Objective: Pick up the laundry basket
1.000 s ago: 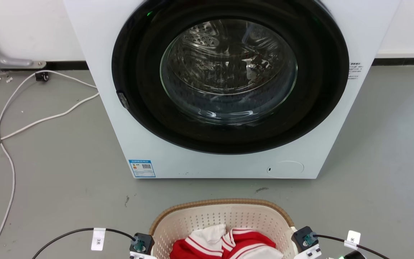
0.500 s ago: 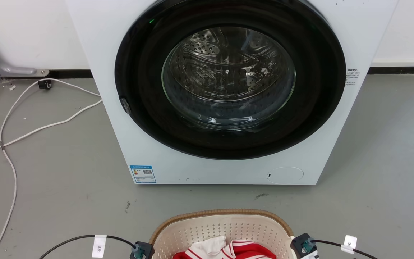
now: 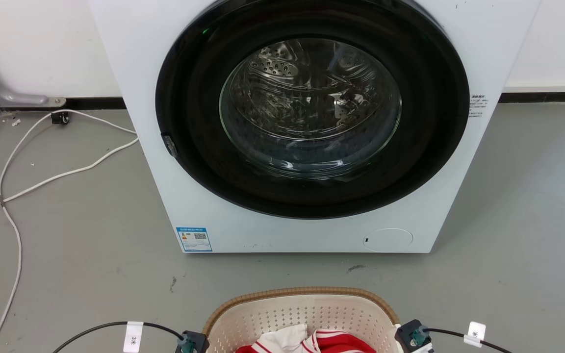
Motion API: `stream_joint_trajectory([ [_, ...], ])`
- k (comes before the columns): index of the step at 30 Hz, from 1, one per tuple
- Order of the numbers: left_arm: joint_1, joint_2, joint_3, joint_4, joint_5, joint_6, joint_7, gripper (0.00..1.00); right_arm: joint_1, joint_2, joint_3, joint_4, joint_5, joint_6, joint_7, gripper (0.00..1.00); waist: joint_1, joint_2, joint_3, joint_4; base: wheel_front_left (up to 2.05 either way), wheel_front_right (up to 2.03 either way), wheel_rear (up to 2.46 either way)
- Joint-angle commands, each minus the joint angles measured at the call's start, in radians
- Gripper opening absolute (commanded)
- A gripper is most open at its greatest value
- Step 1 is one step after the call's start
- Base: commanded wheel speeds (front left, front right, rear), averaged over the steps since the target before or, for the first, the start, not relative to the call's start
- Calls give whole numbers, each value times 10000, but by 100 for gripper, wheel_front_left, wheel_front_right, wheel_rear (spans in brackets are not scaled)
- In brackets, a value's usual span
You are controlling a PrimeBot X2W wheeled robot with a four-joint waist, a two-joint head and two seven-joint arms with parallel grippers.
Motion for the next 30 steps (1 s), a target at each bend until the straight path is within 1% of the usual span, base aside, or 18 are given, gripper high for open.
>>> stream_joint_trajectory([
  [1, -55, 232, -66, -45, 23, 14, -117, 0, 167, -245, 132, 82, -70, 0, 110, 0, 0, -1, 0, -5, 0, 0, 0],
  [30, -184, 450, -846, -43, -783, 15, -258, 0, 101, -328, 567, 86, 418, 2, 170, 0, 0, -1, 89, -92, 0, 0, 0],
])
